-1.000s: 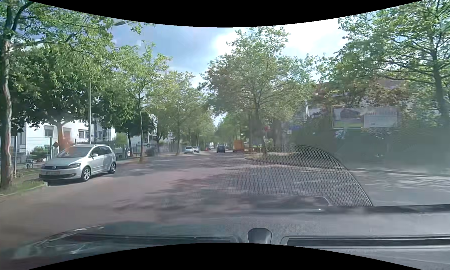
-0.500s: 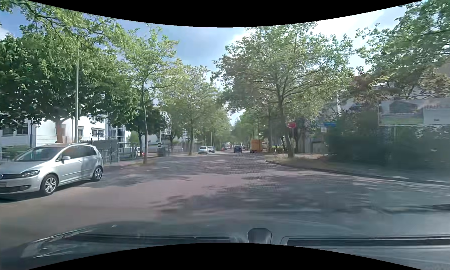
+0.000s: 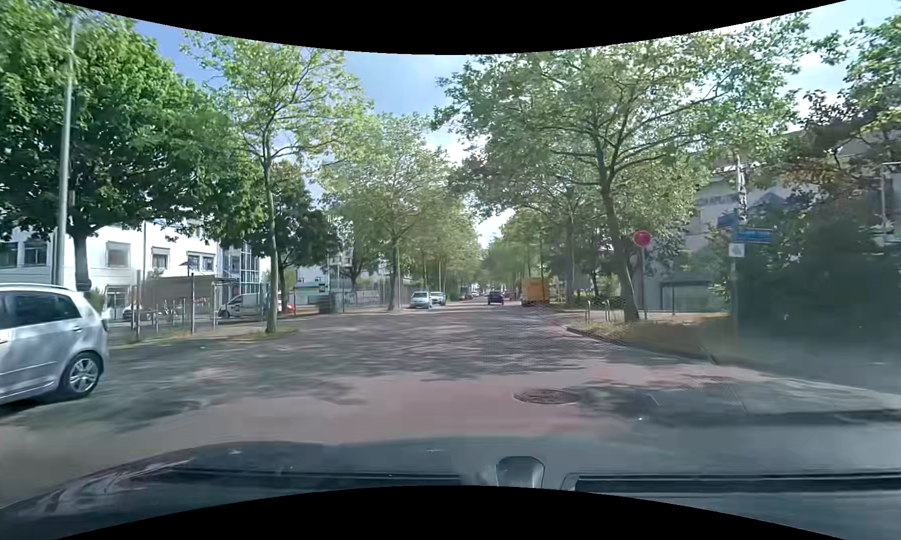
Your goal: Follow the waypoints while adhering to traffic rules and regulations
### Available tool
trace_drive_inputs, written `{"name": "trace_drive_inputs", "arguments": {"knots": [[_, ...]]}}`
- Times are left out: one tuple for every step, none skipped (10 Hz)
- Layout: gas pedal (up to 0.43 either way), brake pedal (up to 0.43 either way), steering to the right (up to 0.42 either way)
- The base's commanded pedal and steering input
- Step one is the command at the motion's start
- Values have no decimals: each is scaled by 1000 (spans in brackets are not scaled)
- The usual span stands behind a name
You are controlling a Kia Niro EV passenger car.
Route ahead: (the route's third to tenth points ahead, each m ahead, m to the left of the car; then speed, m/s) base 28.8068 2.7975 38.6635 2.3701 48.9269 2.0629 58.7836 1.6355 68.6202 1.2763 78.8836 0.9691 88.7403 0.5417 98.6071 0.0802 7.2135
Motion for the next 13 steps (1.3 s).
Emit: {"name": "trace_drive_inputs", "arguments": {"knots": [[197, 0, 16], [197, 0, 21], [197, 0, 22], [197, 0, 21], [197, 0, 21], [197, 0, 21], [197, 0, 20], [197, 0, 16], [197, 0, 11], [189, 0, 4], [189, 0, 0], [189, 0, 0], [189, 0, 0]]}}
